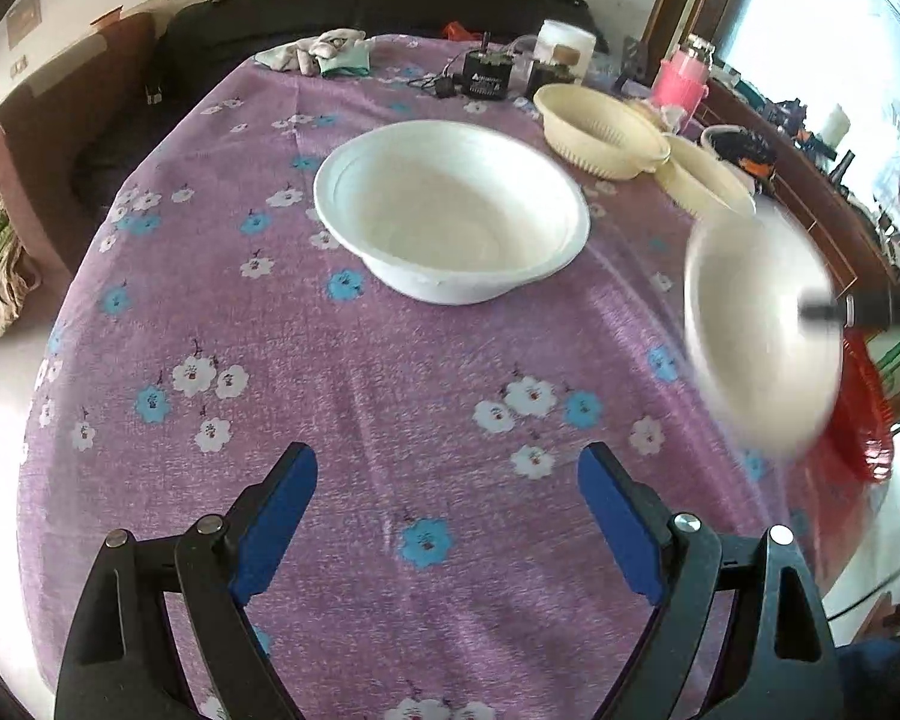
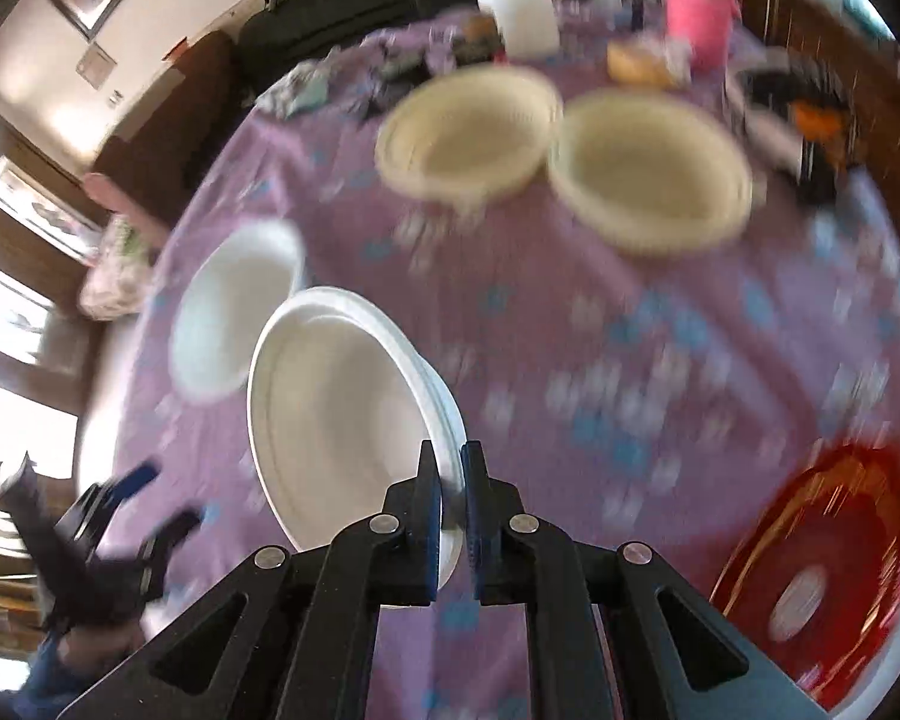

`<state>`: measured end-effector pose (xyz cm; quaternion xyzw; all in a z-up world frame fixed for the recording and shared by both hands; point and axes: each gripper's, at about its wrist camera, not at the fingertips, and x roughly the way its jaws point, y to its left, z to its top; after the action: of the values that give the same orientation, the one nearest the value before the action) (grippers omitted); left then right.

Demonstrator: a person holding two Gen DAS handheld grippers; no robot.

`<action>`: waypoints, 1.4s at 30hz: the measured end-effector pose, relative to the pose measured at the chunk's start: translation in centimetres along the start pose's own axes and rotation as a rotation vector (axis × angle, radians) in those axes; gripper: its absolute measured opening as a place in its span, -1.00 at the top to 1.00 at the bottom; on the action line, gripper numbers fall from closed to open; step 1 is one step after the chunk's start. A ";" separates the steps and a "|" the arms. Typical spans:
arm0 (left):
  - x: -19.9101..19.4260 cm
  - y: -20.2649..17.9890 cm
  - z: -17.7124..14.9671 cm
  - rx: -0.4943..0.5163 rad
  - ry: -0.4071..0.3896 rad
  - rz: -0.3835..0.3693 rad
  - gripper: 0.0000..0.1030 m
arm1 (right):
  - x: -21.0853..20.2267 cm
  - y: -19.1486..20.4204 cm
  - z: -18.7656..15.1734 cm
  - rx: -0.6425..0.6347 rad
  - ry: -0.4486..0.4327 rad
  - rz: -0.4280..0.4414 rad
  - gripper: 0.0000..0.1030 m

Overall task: Organize plates and bowls
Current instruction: 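Grasp the rim of a white paper bowl with the left gripper, then carry the white paper bowl with the left gripper over the stacked red plates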

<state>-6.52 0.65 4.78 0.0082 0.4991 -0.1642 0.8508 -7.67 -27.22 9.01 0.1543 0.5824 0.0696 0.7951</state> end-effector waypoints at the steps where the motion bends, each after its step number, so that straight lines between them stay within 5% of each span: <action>1: -0.1 -0.3 0.2 -0.003 -0.004 -0.013 -0.72 | 0.4 -0.2 -1.2 0.007 0.042 0.024 0.81; 3: -0.3 -1.0 0.5 -0.003 -0.009 -0.032 -0.72 | 1.2 -0.2 -2.9 0.004 0.077 0.056 0.80; 6: -0.5 -2.3 0.8 0.004 -0.009 -0.066 -0.59 | 1.9 -0.1 -3.8 -0.024 0.077 -0.013 0.60; 11: -0.2 -5.1 1.2 0.046 0.021 -0.114 0.04 | -0.8 -0.4 -4.5 -0.061 -0.035 -0.073 0.12; 22: 2.2 -9.5 1.8 0.118 0.095 -0.161 0.17 | 0.7 -2.8 -6.0 -0.007 0.019 0.011 0.13; 25: 3.1 -10.6 1.6 0.146 0.120 -0.147 0.17 | 1.5 -3.2 -6.2 0.003 0.040 0.025 0.56; 28: 3.5 -11.4 1.4 0.176 0.134 -0.149 0.51 | 2.1 -3.3 -6.4 0.003 0.056 0.032 0.73; 42: 0.8 -15.3 1.4 0.324 0.032 -0.061 0.56 | -1.4 -3.5 -6.6 -0.007 -0.032 0.027 0.75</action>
<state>-9.37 -14.32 7.12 0.1326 0.4795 -0.2683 0.8249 -14.66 -29.85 7.31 0.1604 0.5673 0.0797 0.8038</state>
